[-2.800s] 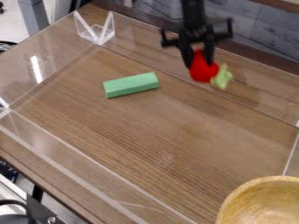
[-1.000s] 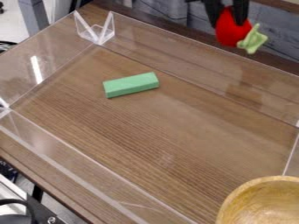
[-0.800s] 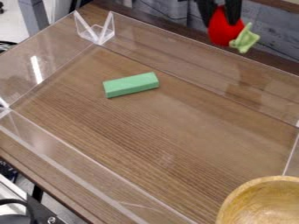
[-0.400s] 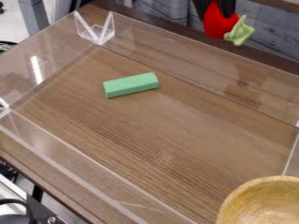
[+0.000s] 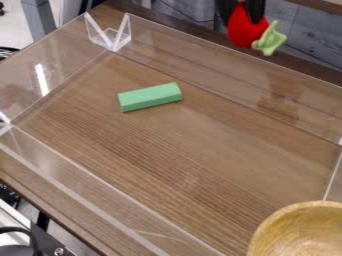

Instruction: Move the red fruit to the left

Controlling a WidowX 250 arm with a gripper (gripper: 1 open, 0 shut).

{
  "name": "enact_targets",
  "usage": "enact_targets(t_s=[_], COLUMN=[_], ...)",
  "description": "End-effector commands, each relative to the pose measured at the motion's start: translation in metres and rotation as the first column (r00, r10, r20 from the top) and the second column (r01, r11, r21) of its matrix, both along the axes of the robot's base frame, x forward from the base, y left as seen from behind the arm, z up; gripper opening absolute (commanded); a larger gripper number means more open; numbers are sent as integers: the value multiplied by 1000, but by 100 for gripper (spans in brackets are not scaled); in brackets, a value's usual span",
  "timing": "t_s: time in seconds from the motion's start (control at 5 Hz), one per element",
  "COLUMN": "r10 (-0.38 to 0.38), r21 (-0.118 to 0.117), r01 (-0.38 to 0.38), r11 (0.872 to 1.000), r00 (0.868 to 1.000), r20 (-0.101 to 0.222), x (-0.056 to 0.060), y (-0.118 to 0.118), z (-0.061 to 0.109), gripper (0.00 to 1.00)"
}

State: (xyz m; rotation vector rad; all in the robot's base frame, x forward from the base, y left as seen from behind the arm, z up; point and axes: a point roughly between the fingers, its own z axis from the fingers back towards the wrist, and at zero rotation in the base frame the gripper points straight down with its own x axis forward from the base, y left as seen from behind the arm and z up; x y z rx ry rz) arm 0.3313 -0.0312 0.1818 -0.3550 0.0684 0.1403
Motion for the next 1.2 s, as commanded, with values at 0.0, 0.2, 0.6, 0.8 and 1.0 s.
enact_targets(t_s=[0.0, 0.2, 0.6, 0.8, 1.0], r10=[43, 90, 69, 128, 160], r21=[9, 23, 78, 110, 139], r01=[-44, -92, -73, -131, -160], r11=[999, 996, 994, 985, 977], r00=[997, 994, 996, 991, 987], r20=[64, 57, 47, 32, 9], x=[5, 14, -12, -21, -21], y=[-10, -16, 43, 79, 109], z=[14, 2, 18, 17, -2], gripper=[0, 0, 0, 0, 0])
